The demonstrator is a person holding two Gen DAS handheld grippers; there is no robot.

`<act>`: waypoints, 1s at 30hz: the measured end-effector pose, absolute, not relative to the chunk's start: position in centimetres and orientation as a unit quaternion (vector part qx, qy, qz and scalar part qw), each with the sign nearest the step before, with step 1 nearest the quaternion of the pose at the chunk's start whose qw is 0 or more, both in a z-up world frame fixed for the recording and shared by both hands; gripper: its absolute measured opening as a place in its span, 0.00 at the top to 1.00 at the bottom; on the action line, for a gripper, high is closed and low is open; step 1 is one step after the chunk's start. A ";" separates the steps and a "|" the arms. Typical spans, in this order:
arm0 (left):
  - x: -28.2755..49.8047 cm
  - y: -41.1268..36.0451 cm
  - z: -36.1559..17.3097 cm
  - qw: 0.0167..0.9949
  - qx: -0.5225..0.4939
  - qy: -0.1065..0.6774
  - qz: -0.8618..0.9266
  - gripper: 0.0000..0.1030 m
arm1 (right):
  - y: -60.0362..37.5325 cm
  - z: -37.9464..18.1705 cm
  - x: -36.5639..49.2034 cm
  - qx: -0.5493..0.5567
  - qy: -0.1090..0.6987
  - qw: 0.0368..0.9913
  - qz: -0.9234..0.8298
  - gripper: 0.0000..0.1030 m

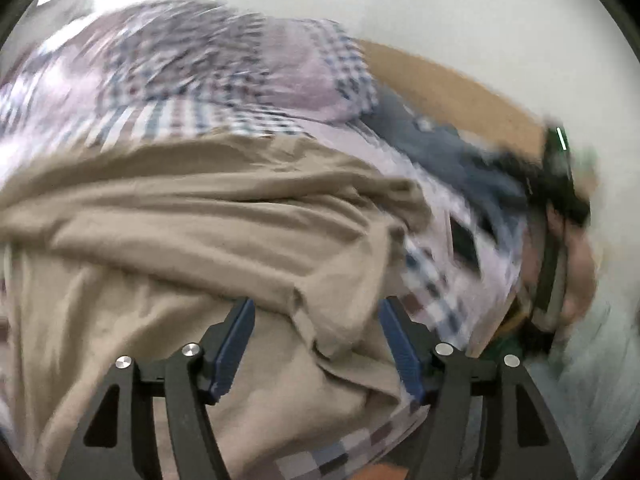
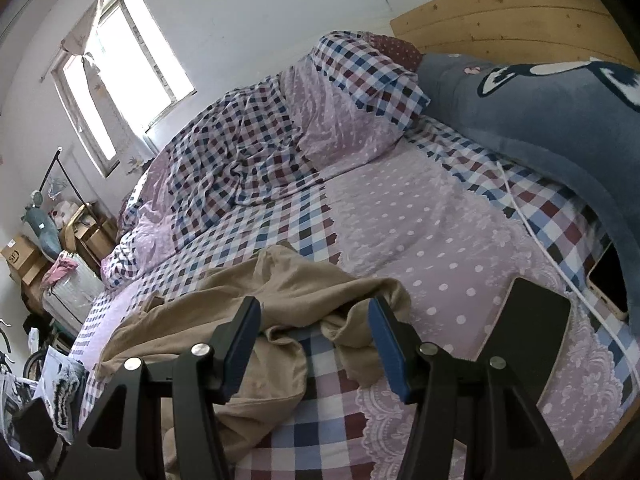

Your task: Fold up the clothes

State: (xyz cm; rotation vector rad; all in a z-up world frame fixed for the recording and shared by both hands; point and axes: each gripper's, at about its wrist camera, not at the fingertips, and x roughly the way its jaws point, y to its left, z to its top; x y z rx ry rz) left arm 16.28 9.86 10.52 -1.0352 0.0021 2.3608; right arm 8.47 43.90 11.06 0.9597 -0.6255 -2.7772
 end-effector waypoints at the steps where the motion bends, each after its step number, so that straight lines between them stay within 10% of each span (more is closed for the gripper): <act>1: 16.7 10.9 10.4 0.277 -0.381 0.035 0.881 0.33 | 43.9 11.0 8.4 0.319 -0.208 0.069 -0.922 0.42; 8: 17.0 15.7 8.9 0.262 -0.363 0.145 0.883 0.39 | 43.7 11.0 8.4 0.321 -0.203 0.072 -0.922 0.42; 13: 15.2 16.1 7.6 0.233 -0.382 0.168 0.878 0.93 | 43.9 10.9 8.5 0.321 -0.207 0.071 -0.922 0.42; 28: 9.4 0.8 7.7 0.165 -0.419 -0.184 0.874 0.94 | 41.9 10.8 8.1 0.329 -0.178 0.092 -0.923 0.42; 30: 9.4 0.2 7.3 0.181 -0.427 -0.199 0.863 0.81 | 41.5 10.8 8.1 0.331 -0.170 0.095 -0.923 0.42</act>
